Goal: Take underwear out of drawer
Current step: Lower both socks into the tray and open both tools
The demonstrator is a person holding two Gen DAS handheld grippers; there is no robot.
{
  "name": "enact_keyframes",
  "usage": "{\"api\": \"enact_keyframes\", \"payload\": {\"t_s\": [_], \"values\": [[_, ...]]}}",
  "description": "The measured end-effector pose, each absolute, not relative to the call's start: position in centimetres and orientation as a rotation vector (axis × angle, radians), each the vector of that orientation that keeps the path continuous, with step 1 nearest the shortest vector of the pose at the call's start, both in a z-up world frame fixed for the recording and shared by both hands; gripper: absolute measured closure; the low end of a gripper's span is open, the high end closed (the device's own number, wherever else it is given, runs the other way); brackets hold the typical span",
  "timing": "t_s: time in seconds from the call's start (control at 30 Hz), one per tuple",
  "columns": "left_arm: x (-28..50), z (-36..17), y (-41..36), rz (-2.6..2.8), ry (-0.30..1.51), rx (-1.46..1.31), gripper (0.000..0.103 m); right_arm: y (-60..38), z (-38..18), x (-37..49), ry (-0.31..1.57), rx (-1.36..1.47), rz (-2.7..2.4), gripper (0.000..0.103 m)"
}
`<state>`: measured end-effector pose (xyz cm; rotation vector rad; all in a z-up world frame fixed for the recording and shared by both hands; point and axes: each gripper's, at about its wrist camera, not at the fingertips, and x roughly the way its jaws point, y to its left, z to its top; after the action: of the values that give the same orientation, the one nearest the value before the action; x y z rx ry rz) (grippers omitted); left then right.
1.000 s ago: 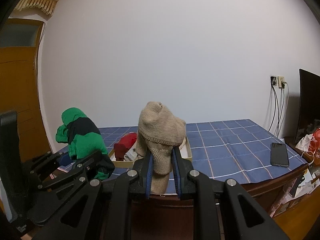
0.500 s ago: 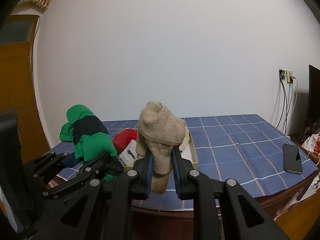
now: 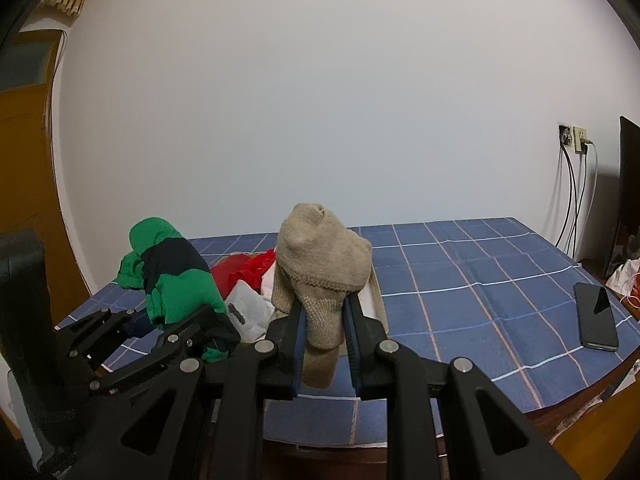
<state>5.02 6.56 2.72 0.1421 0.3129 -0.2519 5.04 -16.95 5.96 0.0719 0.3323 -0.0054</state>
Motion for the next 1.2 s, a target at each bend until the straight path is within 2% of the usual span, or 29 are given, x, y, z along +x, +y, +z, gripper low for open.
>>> {"api": "enact_keyframes", "payload": {"t_s": [0.7,1.2], "values": [[8.6,1.8,6.2,-0.225,0.344,0.145,0.075,-16.8,5.6,7.6,0.382,0.067,-0.045,0.083],[11.6,2.0,3.2,-0.265,0.395,0.168,0.075,-16.8,5.6,10.8,0.458,0.033,-0.071,0.083]]}}
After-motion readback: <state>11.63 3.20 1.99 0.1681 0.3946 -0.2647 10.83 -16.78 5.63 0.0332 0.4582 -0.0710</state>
